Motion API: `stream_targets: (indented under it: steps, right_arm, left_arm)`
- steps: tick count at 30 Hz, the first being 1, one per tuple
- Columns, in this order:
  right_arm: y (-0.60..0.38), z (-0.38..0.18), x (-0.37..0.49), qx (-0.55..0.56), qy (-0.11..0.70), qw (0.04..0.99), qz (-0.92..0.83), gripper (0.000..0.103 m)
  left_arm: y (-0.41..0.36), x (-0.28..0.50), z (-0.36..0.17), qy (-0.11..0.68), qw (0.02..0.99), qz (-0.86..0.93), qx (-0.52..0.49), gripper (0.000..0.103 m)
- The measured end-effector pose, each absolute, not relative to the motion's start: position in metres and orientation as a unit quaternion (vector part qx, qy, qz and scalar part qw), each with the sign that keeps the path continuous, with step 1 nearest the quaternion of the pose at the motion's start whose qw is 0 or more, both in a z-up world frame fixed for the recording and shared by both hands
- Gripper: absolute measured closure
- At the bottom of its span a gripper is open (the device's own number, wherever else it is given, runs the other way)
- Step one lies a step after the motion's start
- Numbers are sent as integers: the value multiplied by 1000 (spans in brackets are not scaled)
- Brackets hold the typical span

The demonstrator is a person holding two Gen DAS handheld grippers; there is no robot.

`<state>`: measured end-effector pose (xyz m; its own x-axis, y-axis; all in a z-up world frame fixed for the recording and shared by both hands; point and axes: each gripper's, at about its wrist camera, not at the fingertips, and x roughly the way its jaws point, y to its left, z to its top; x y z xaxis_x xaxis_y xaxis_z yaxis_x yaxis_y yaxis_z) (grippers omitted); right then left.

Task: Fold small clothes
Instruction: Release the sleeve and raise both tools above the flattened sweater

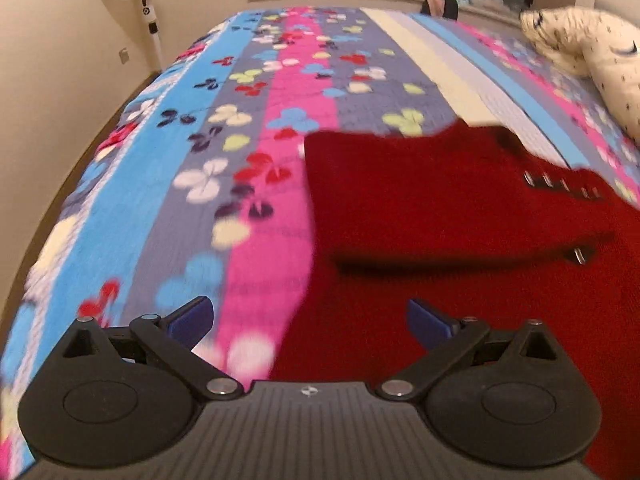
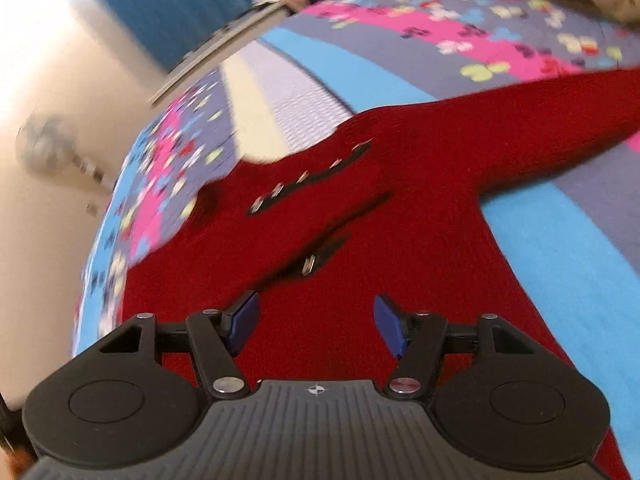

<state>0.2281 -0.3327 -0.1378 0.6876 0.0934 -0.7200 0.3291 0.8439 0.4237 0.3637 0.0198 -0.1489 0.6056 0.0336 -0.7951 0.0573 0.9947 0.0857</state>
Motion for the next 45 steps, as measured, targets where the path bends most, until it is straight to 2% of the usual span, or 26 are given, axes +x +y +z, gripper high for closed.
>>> stream_targets:
  steps: [6,12,18,24,33,45]
  right_arm:
    - [-288,-88,136,166,389,905,-48,31]
    - [-268,-38,58,92,362,927,-48,26]
    - [-263,-14,-13,90,329,938,-64,25]
    - [-262,-3,-64,91,318,942,-51,24]
    - [-268,5,-96,105,310,944,-50,24]
    - [-279,-2,-88,128,327,935,-58,24]
  left_arm:
    - [15,257,-116,501,864,2,42,0]
    - [5,163,-68,488,871,3,56,0]
    - [-11,86,-29,461,885,-14,70,0]
    - [-18,35,-14,442,894,-20,75,0]
    - [-21,0,-15,453,888,-38,76,0]
    - [-43,16,-28,478,871,-76,79,0]
